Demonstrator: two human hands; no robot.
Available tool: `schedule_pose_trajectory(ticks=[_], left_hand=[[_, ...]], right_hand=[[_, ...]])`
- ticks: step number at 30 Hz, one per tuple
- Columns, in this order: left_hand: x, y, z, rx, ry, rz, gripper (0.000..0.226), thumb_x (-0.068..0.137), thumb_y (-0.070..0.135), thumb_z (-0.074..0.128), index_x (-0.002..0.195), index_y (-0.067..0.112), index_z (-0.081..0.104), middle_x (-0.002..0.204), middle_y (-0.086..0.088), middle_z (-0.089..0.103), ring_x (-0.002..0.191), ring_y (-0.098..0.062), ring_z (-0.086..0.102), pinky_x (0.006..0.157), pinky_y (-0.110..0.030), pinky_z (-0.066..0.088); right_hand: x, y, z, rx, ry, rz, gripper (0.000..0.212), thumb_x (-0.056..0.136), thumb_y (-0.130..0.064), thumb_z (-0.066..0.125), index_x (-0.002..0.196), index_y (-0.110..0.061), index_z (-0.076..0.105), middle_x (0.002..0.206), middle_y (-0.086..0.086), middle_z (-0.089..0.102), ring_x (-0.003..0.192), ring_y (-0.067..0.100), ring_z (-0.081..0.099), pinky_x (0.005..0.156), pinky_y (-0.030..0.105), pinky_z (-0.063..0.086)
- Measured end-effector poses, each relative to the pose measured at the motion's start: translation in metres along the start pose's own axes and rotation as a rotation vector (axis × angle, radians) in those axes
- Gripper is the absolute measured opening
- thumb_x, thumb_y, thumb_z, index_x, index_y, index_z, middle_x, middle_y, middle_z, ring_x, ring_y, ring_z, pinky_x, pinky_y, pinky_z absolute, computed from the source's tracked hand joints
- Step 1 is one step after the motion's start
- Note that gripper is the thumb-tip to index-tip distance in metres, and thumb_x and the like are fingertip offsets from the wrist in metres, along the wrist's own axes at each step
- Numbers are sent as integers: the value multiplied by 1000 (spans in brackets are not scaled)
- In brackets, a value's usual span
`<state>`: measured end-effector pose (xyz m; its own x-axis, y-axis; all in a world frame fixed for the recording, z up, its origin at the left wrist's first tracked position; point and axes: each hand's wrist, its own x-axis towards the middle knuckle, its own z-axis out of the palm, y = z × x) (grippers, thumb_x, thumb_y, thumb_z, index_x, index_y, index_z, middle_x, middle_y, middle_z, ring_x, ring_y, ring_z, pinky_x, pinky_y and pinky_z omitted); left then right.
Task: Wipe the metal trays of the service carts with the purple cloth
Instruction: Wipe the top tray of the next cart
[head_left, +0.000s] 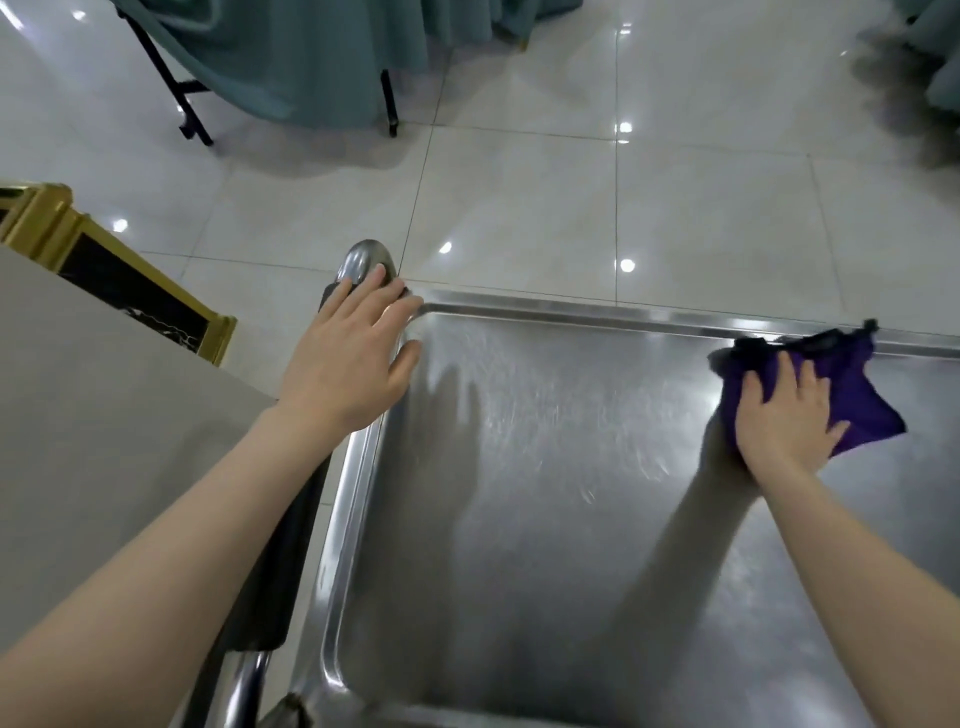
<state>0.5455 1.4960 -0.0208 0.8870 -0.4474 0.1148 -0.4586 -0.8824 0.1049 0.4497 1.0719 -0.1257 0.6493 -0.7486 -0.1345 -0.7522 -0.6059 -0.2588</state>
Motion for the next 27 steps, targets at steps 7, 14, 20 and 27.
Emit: schedule_pose_trajectory(ticks=[7, 14, 20, 27], left_hand=[[-2, 2, -6, -182, 42, -56, 43, 97, 25, 36, 137, 15, 48, 149, -4, 41, 146, -17, 22, 120, -31, 11], [-4, -1, -7, -203, 54, -186, 42, 97, 14, 41, 139, 11, 46, 151, -8, 39, 146, -20, 22, 119, -37, 20], [-3, 5, -10, -67, -18, -95, 41, 98, 18, 41, 138, 10, 47, 149, -10, 41, 146, -24, 23, 121, -39, 12], [-4, 7, -7, -37, 46, -63, 36, 97, 17, 42, 130, 9, 53, 140, -11, 50, 141, -27, 33, 119, -40, 20]], right_hand=[[-67, -169, 61, -75, -168, -518, 58, 99, -50, 31, 153, -34, 17, 162, -7, 8, 149, 18, 4, 113, 63, 1], [-146, -261, 94, -124, -368, -1020, 56, 98, -54, 32, 151, -35, 26, 161, -7, 18, 148, 15, 9, 116, 53, -4], [-57, -112, 44, -73, -156, -666, 54, 97, -49, 41, 149, -33, 33, 160, -5, 23, 147, 19, 19, 116, 54, 13], [-21, -28, 10, 14, -26, -127, 57, 98, -51, 31, 150, -29, 31, 160, 0, 21, 148, 21, 13, 114, 65, 4]])
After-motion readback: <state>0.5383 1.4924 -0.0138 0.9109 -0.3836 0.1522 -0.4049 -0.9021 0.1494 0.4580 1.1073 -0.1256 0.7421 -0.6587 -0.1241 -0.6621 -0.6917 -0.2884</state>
